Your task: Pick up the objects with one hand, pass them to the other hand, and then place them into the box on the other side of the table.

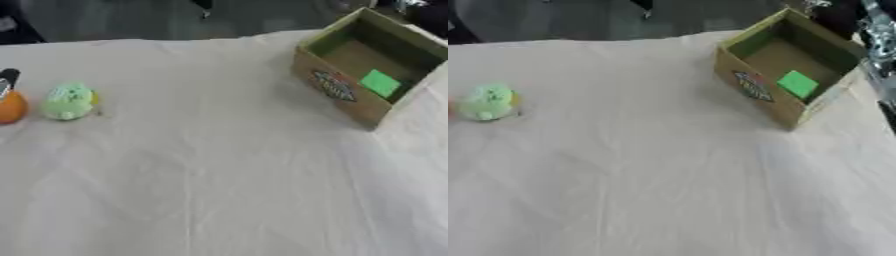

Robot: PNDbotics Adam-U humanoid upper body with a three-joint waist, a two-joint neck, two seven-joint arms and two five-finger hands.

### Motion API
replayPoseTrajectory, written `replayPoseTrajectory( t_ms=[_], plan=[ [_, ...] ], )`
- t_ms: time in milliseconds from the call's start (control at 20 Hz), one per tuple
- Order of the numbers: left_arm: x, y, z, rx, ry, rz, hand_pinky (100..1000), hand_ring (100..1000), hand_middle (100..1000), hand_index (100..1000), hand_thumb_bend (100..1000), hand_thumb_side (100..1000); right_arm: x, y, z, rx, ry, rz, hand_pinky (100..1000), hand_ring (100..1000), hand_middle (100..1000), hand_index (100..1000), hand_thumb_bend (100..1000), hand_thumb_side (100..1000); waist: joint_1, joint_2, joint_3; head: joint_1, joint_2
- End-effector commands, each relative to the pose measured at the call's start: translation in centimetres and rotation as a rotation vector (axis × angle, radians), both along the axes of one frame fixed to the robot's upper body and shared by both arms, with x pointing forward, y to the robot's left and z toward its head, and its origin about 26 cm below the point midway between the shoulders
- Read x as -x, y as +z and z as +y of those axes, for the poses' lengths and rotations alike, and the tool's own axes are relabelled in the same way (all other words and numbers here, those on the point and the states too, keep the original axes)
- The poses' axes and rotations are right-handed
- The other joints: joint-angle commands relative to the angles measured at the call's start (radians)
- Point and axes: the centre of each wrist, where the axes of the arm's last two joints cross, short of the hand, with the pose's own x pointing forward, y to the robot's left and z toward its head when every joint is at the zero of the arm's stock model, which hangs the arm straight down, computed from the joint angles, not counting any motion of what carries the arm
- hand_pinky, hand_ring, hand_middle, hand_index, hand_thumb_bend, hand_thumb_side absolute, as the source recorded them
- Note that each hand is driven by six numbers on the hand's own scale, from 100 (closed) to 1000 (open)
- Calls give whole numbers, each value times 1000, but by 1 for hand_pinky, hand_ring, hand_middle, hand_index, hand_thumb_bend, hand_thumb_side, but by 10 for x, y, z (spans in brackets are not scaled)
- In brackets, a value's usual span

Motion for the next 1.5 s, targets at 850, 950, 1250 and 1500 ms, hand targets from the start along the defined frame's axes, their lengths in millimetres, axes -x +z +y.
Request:
replayPoseTrajectory(
  t_ms=[850, 950, 1250, 1500],
  plan=[
    [-64, 40, 72, -179, 200, 507, 693, 714, 703, 811, 773, 315, 15, 6, 19, -21, 58, -45, 1000, 951, 796, 964, 100, 596, -2, -14, -22, 76, -15],
    [-70, 37, 73, -202, 247, 542, 693, 718, 704, 812, 786, 313, 15, 5, 20, -20, 56, -41, 1000, 951, 796, 964, 100, 594, -2, -14, -24, 84, -16],
    [-80, 20, 76, -230, 349, 634, 693, 728, 706, 808, 810, 320, 14, 1, 22, -18, 62, -33, 1000, 949, 794, 963, 100, 588, -2, -11, -26, 114, -16],
    [-83, 11, 78, -213, 374, 670, 693, 728, 705, 805, 804, 326, 14, 1, 23, -15, 65, -32, 1000, 948, 794, 962, 100, 584, -3, -10, -28, 143, -19]
  ],
)
